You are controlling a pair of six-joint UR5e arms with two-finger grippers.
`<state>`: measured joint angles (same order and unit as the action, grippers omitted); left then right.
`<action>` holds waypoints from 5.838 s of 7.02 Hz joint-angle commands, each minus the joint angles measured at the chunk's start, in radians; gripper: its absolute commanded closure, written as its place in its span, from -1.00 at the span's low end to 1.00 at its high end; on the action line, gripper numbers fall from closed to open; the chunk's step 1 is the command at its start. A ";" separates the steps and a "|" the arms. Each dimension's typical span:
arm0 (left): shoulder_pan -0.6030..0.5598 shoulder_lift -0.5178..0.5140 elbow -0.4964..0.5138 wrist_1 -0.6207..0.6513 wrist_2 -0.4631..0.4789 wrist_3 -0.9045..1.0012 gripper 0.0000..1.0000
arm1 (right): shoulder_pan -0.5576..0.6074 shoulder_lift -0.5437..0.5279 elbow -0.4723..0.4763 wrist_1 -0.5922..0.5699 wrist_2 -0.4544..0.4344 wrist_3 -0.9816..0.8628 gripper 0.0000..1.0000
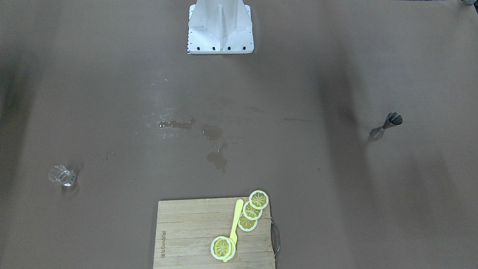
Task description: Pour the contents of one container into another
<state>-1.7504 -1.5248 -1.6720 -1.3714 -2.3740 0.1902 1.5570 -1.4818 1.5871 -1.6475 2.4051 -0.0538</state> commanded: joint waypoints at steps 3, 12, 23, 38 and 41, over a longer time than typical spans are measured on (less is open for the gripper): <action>-0.021 0.000 -0.006 0.002 -0.002 0.000 -0.97 | -0.002 0.000 0.001 0.000 0.000 0.000 -1.00; -0.021 0.000 -0.006 0.000 -0.002 0.003 -0.97 | -0.002 0.000 -0.001 0.000 0.000 0.000 -1.00; -0.020 -0.002 0.000 -0.002 -0.001 0.008 -0.97 | -0.055 0.133 -0.194 0.352 -0.011 0.026 -1.00; -0.020 -0.002 0.000 -0.002 0.002 0.003 -0.97 | -0.272 0.170 -0.596 1.335 0.261 -0.577 -1.00; -0.018 -0.003 -0.003 -0.002 0.002 0.006 -0.97 | -0.291 0.287 -0.708 1.328 0.258 -0.571 -1.00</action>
<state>-1.7690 -1.5266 -1.6730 -1.3729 -2.3716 0.1939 1.2779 -1.2353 0.9159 -0.3150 2.6647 -0.6267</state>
